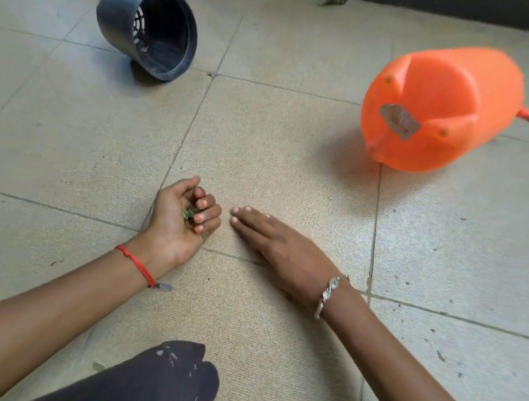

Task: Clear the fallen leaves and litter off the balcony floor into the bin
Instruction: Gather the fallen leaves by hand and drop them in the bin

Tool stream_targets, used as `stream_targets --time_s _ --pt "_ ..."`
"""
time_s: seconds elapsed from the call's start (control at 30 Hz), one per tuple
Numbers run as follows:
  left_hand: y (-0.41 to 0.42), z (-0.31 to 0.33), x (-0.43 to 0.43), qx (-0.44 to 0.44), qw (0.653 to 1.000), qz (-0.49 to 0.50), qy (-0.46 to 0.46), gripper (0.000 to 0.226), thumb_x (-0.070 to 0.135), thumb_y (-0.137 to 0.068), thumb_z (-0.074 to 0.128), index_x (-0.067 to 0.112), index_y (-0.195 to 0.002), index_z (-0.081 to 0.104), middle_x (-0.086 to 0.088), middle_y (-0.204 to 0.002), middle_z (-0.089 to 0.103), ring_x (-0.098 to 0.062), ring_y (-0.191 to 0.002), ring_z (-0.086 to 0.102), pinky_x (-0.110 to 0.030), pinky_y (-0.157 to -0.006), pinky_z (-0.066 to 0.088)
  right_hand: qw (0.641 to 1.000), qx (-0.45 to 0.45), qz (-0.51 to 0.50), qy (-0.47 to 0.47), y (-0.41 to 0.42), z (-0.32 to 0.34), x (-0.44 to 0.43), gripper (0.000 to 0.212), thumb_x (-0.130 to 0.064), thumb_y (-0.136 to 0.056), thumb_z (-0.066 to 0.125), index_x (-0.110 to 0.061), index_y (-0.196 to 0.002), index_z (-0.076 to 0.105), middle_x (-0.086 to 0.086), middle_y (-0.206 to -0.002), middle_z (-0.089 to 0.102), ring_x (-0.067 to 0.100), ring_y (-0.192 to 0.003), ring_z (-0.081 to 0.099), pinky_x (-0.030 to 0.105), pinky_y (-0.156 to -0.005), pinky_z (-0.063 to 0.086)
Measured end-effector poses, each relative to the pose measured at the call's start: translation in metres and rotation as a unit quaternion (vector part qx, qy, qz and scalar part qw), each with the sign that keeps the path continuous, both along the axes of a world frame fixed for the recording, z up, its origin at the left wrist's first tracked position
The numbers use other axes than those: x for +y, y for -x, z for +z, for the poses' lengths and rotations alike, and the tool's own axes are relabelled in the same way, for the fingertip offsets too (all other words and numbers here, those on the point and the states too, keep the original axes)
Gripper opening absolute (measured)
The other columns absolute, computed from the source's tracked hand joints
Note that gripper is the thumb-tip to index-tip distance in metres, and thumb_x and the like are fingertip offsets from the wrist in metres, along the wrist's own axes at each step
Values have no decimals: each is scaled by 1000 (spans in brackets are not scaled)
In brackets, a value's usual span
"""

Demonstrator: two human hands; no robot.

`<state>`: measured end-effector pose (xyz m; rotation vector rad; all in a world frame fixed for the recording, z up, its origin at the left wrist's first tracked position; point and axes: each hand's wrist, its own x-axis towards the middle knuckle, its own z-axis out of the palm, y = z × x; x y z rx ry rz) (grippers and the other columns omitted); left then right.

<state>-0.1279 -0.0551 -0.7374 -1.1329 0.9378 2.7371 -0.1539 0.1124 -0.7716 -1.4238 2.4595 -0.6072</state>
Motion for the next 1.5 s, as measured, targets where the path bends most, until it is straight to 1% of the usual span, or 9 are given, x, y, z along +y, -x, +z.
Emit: stream_targets --time_s 0.13,0.2,0.27,0.53,0.73,0.87,0.93,1.2,1.5 --pt "-2 3 7 -5 1000 -3 -3 46 20 -96 37 14 -50 39 3 -41 34 -6 -30 27 -14 -30 18 998 -1 -54 20 -16 0 17 45 -4 -97 37 -9 -142 36 -4 -150 31 0 -136 20 1 -107 2" --pt "-1 4 12 -9 1000 -5 -9 42 20 -96 37 14 -53 37 3 -42 35 -6 -30 28 -13 -30 19 996 12 -83 27 -23 -1 17 32 -5 -89 45 -2 -116 62 4 -126 58 11 -119 52 9 -100 35" --pt "-1 4 17 -13 1000 -14 -9 39 20 -95 37 15 -56 36 3 -42 35 -6 -31 29 -13 -30 20 992 60 -100 47 -28 -6 16 26 -9 -83 42 -3 -83 68 4 -94 65 17 -88 64 24 -65 55" --pt "0 9 34 -11 1000 -26 8 35 20 -96 39 10 -63 46 -5 -51 55 -14 -43 52 -17 -42 45 972 104 -195 81 -38 0 14 25 -6 -78 39 -7 -62 59 4 -72 58 15 -70 55 22 -49 47" --pt "-8 7 52 14 997 -47 -65 34 20 -98 36 1 -83 60 -16 -76 71 -23 -69 71 -30 -66 59 750 -143 -519 385 -36 36 4 17 8 -74 67 -6 -80 75 -2 -80 70 2 -76 64 15 -75 51" --pt "-11 9 71 22 988 -93 -118 46 22 -98 32 0 -75 66 -15 -80 70 -23 -72 71 -30 -65 59 824 -92 -426 361 -63 46 -30 24 14 -75 56 3 -91 72 16 -97 70 9 -97 62 1 -91 35" --pt "-11 12 78 22 989 -85 -119 46 19 -98 33 0 -70 65 -15 -74 69 -24 -67 71 -30 -63 59 856 -94 -397 318 -65 45 -33 30 14 -81 48 11 -105 65 26 -115 62 27 -113 58 15 -101 36" --pt "-9 11 75 -49 995 -57 -65 30 20 -97 44 9 -70 52 -2 -48 59 -10 -41 59 -16 -40 49 791 -18 -450 414 -62 40 -3 15 6 -73 68 -4 -83 71 5 -83 69 7 -81 62 11 -76 48" --pt "5 3 84 -10 985 -147 -86 60 23 -97 37 19 -36 34 7 -34 26 -4 -26 23 -15 -28 16 803 16 -489 341 -39 10 54 13 2 -79 60 0 -88 69 9 -87 64 4 -84 55 0 -79 38"
